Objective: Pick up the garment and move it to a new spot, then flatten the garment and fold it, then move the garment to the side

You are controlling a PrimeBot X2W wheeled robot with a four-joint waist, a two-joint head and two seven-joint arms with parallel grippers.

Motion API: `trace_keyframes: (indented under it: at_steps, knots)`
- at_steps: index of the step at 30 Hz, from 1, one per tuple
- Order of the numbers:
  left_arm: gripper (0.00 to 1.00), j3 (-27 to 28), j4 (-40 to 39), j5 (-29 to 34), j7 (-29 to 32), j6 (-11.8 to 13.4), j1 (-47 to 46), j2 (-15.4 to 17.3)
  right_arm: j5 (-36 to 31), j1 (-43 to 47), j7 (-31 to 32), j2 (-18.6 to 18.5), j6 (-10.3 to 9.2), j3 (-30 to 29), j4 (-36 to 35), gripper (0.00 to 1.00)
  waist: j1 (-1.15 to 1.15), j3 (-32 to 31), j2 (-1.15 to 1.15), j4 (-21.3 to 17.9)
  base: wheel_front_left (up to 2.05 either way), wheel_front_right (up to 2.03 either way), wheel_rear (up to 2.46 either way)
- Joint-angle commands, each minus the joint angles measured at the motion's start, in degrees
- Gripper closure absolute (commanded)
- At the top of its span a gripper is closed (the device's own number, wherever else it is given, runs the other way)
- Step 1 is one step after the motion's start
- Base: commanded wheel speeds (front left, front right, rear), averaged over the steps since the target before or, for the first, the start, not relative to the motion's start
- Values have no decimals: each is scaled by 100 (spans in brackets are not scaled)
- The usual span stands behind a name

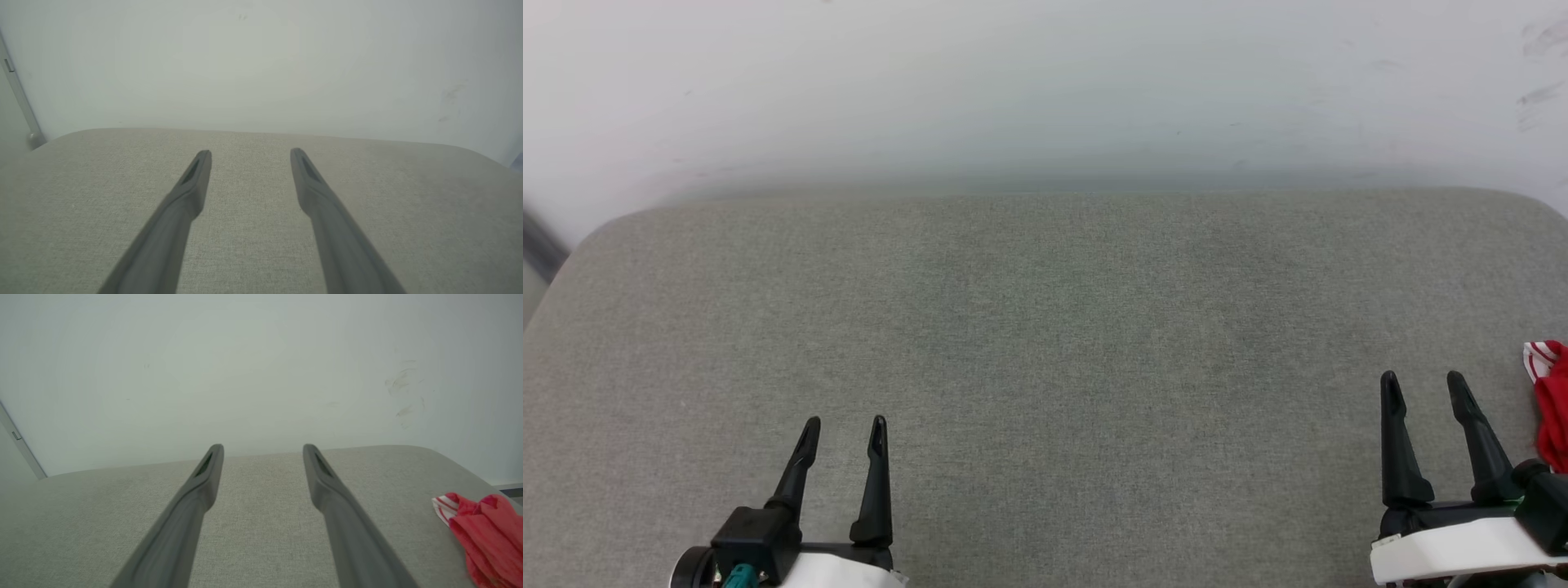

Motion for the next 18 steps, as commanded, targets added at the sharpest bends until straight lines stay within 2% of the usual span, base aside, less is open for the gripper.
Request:
trace_keyframes:
  at_steps: [1, 11, 12, 15, 18]
  knots:
    - [0, 23, -83, -27, -11, 37, -58, -1, -41, -35, -30, 28, -3, 0, -29, 0, 0, 4, 0, 2, 0, 0, 0]
    - [0, 34, -147, -120, -12, 96, -1, -3, -12, -44, -24, 29, -3, -28, -43, 0, 0, 17, 0, 10, 0, 0, 0]
    - [100, 22, -120, -122, 0, 94, -6, -1, -4, 7, -8, 3, 0, -27, -4, 100, 0, 17, 0, 10, 0, 0, 0]
    - [100, 14, 54, -138, 12, 94, 68, -3, 11, 82, 8, 5, 0, -21, 169, 100, 0, 18, 0, 10, 0, 0, 0]
    - [100, 35, 81, -489, 86, 76, 30, 0, 360, 47, 86, 5, 0, -16, 205, 100, 0, 15, 0, 10, 0, 0, 0]
